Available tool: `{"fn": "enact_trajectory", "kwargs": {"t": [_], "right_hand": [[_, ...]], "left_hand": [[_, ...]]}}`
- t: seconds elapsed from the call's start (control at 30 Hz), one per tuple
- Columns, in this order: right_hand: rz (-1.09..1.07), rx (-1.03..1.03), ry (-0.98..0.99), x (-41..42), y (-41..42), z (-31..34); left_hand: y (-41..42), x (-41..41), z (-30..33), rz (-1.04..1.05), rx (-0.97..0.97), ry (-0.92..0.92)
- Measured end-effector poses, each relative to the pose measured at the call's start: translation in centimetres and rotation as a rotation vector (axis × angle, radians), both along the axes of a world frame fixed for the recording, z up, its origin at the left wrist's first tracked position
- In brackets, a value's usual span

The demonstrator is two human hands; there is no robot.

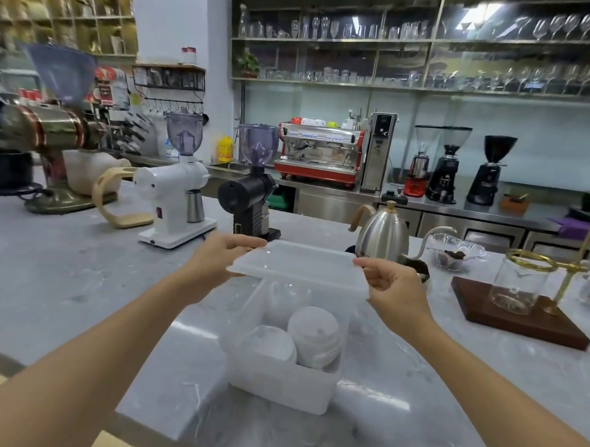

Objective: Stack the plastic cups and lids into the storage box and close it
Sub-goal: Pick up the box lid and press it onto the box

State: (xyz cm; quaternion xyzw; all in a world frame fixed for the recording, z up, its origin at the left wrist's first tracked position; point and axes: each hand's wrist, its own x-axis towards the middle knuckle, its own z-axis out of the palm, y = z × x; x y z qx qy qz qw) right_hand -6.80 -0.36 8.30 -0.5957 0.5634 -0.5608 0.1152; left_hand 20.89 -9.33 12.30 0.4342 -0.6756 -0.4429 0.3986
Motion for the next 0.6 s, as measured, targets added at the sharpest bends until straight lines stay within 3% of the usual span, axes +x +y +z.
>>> {"fn": "enact_trajectory", "kwargs": {"t": [0.13, 0.33, 0.6], "right_hand": [[0.031, 0.071, 0.03, 0.6, 0.4, -1.0], [-0.001, 0.134, 0.089, 1.6, 1.1, -2.6], [-0.075, 0.115, 0.228, 2.6, 1.7, -3.5]], "left_hand": [[0.1, -0.6, -0.5, 0.077, 0.251, 0.127], [0.7, -1.3, -2.8, 0.149, -0.054, -0.147], [1.6, -1.8, -4.6, 0.16, -0.043, -0.191]]}}
